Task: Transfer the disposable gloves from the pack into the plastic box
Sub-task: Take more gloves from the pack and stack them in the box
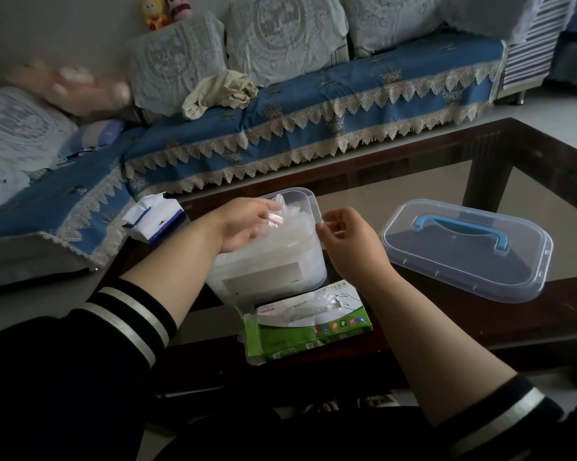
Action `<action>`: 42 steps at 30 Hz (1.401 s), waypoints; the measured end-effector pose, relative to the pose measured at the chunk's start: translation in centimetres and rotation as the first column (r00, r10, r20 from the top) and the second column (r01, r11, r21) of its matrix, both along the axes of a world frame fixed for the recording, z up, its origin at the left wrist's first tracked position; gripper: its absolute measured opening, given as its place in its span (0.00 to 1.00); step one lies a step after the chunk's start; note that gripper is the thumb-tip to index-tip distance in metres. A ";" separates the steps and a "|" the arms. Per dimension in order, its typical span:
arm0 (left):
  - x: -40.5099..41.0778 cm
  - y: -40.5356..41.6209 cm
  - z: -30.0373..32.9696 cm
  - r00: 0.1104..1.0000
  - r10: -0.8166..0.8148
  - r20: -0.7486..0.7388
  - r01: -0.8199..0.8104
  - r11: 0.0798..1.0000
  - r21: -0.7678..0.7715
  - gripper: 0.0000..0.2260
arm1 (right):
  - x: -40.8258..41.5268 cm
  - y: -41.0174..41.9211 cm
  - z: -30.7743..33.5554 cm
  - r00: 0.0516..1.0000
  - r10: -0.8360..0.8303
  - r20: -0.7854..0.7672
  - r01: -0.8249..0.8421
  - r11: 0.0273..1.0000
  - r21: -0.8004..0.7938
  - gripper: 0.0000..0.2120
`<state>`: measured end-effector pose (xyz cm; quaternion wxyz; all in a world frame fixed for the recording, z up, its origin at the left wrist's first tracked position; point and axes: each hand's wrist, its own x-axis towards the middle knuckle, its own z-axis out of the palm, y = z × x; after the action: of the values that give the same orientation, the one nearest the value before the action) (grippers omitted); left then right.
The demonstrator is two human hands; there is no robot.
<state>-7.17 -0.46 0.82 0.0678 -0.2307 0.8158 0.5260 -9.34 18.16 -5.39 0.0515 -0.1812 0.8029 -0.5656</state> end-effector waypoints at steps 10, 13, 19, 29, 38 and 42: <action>-0.3 -0.4 -1.3 1.000 -0.012 0.022 0.007 0.980 0.199 0.34 | 1.3 -0.2 1.1 0.939 0.021 -0.343 -0.029 0.999 -0.019 0.13; -0.5 -1.3 -1.3 0.999 0.000 0.046 -0.012 0.967 0.253 0.40 | 1.1 -1.6 2.9 0.877 0.147 -0.458 -0.132 0.989 0.065 0.12; -0.1 -0.1 -0.7 0.959 0.269 -0.090 -0.196 0.859 0.473 0.41 | -1.4 -7.3 5.9 0.898 0.397 -0.189 -0.339 0.900 0.275 0.08; 0.0 -2.9 -1.3 0.976 0.213 -0.047 -0.164 0.858 0.486 0.41 | -3.0 -10.9 4.1 0.795 0.606 0.027 -0.412 0.506 0.758 0.16; 2.3 -6.5 -1.0 0.992 -0.005 0.126 0.053 0.924 -0.378 0.10 | -4.6 -12.0 2.0 0.783 0.608 0.130 -0.367 0.284 0.886 0.18; 2.4 -5.9 -2.1 0.945 -0.130 0.301 0.283 0.787 -0.548 0.15 | -4.4 -12.0 1.7 0.816 0.569 0.098 -0.352 0.355 0.866 0.17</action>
<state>-4.73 -6.37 -1.33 0.1524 -0.2129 0.9429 0.2061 -13.72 6.15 -3.66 0.2022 -0.4115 0.8881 -0.0314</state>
